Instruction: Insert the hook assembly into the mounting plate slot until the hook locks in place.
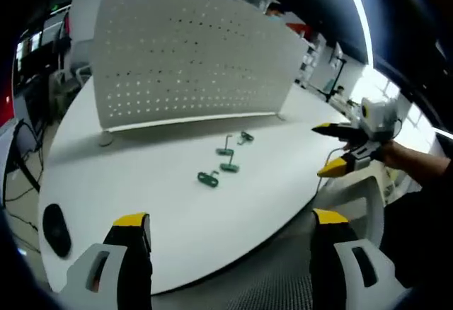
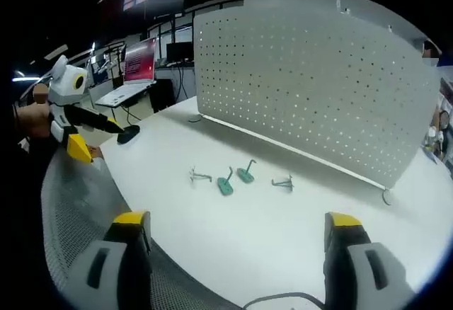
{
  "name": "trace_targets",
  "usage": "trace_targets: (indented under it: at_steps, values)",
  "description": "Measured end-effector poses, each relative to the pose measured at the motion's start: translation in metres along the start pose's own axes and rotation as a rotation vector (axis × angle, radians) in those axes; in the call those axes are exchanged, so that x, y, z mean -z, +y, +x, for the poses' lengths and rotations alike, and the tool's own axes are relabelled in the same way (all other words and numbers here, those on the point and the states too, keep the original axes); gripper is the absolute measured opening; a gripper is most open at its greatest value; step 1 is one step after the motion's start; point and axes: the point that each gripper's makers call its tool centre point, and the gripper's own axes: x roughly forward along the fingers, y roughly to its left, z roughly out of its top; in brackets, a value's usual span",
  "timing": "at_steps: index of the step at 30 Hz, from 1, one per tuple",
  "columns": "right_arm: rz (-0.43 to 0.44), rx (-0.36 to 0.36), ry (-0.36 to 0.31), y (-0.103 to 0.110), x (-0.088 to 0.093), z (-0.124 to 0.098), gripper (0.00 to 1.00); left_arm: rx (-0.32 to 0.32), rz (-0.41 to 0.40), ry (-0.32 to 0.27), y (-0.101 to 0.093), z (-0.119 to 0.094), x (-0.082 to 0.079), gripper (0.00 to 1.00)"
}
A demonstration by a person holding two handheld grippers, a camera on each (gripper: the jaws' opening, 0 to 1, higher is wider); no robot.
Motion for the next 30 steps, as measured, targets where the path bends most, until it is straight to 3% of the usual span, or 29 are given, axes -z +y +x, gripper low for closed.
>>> trace_targets:
  at_steps: [3, 7, 11, 18, 22, 30]
  values:
    - [-0.008, 0.026, -0.05, -0.005, -0.014, -0.004, 1.0, -0.002, 0.003, 0.001, 0.002, 0.001, -0.002, 0.95]
    - [0.016, 0.023, -0.055, -0.009, -0.018, -0.007, 0.99, -0.006, 0.005, -0.011, 0.0, 0.0, -0.006, 0.95]
    - [0.095, 0.018, -0.142, -0.011, -0.034, -0.015, 0.97, -0.015, 0.0, -0.006, -0.001, -0.002, -0.002, 0.95]
    - [0.152, 0.008, -0.135, -0.011, -0.029, -0.017, 0.94, -0.012, -0.02, 0.013, -0.003, -0.007, 0.013, 0.97]
    - [0.154, 0.012, -0.14, -0.009, -0.027, -0.021, 0.86, -0.016, -0.03, 0.005, -0.002, -0.009, 0.013, 0.98]
    - [0.171, 0.024, -0.13, -0.01, -0.02, -0.02, 0.88, -0.023, -0.016, 0.003, 0.002, -0.01, 0.01, 0.99]
